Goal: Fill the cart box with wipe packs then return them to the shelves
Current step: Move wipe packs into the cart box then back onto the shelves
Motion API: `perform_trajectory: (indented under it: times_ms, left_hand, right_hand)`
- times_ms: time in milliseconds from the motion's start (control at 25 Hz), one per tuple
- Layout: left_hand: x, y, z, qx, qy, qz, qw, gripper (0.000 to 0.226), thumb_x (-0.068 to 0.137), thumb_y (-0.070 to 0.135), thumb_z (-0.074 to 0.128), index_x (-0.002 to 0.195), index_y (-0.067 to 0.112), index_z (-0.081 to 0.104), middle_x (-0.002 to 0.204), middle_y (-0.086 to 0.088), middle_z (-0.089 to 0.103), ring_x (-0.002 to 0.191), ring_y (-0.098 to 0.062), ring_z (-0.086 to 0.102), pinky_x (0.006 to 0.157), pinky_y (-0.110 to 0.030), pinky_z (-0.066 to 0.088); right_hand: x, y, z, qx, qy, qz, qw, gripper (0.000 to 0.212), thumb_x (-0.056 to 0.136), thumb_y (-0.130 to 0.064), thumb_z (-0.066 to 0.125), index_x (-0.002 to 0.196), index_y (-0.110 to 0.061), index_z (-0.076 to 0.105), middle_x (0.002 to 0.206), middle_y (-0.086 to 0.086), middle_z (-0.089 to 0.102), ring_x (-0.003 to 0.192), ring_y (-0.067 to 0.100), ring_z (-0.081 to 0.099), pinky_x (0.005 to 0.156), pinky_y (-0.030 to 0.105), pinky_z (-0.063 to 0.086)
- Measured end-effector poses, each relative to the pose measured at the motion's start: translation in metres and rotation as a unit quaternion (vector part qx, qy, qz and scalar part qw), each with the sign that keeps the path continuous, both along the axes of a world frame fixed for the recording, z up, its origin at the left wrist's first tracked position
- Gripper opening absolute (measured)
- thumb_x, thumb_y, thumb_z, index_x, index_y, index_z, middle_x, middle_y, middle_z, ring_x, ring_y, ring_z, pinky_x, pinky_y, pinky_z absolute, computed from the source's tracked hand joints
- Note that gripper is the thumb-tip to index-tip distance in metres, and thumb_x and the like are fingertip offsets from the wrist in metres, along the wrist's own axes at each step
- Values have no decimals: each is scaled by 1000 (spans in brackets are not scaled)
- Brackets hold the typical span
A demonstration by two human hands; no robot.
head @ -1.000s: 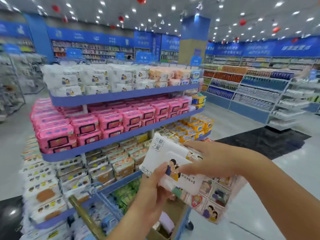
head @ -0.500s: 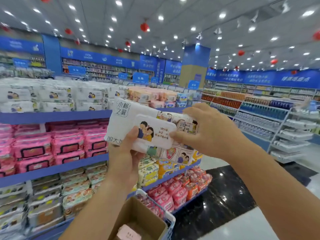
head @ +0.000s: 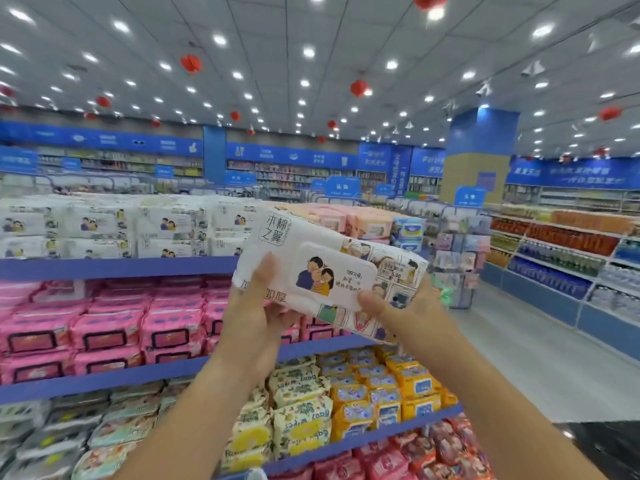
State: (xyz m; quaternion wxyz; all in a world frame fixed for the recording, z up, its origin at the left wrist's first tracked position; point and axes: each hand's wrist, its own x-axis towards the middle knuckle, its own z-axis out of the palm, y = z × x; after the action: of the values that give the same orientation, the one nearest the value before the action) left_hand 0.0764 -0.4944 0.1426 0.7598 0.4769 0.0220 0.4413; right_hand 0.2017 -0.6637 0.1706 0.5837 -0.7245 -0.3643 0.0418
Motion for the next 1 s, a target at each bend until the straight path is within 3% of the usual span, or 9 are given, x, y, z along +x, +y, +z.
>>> perform_trajectory:
  times_ms: [80,160,320,440,600,680,760,880,1000]
  left_hand:
    - [25,10,13,2,40,30,999,49,77,52,71,116,23,75,109,-7,76,99,-29,71,79,-48,64]
    - [40,25,24,47,108,79,990,49,72,56,73,108,22,79,105,-4,78,96,-25,70,82,-43,63]
    - [71,60,36,113,239,160,951,93,66,63,81,147,34,47,129,11,70,113,-16,69,98,-47,54]
    - [102,94,31,113,285,204,930,85,65,62,86,139,38,50,122,20,71,112,-5,67,114,-49,38]
    - [139,167,38,144,313,235,909,41,75,49,85,102,43,54,93,24,72,88,6,65,106,-36,40]
    - [161,212,54,141,303,265,905,39,88,29,78,91,41,41,78,25,56,69,15,50,91,-21,40]
    - [180,267,75,155,323,310,881,38,89,22,76,89,38,41,60,31,62,56,17,57,71,-9,48]
    - [200,358,105,211,350,344,846,42,71,42,87,106,33,66,90,19,79,84,0,75,81,-29,60]
    - [223,429,120,226,401,349,816,53,61,50,90,102,19,75,89,7,81,85,-13,77,84,-38,63]
  right_hand:
    - [56,7,6,4,2,31,1000,103,72,-51,77,155,-25,22,140,-10,53,116,16,57,88,29,48]
    - [106,24,14,-10,-4,72,997,103,78,-50,75,157,-25,14,141,-19,43,121,15,48,99,32,42]
    - [176,87,13,-35,-30,167,985,126,70,-58,82,160,-26,0,151,-13,31,143,16,32,114,40,36]
    - [210,151,5,-36,-49,222,973,126,69,-48,85,159,-26,0,157,-9,31,141,21,39,109,36,40]
    - [252,260,6,-46,-111,248,961,117,55,-72,84,148,-29,27,141,-7,54,116,24,63,92,46,56]
    - [273,321,19,-37,-122,258,958,107,55,-70,84,141,-28,37,131,-7,62,105,17,68,81,38,60]
    - [293,381,41,-25,-149,262,953,88,61,-61,86,134,-28,49,118,-14,70,97,7,69,71,24,55]
    - [327,462,76,-13,-184,247,951,57,63,-53,89,110,-32,66,95,-17,76,87,2,71,74,28,57]
    - [359,531,93,-41,-203,247,947,64,58,-61,89,110,-30,66,95,-13,76,89,10,71,74,30,55]
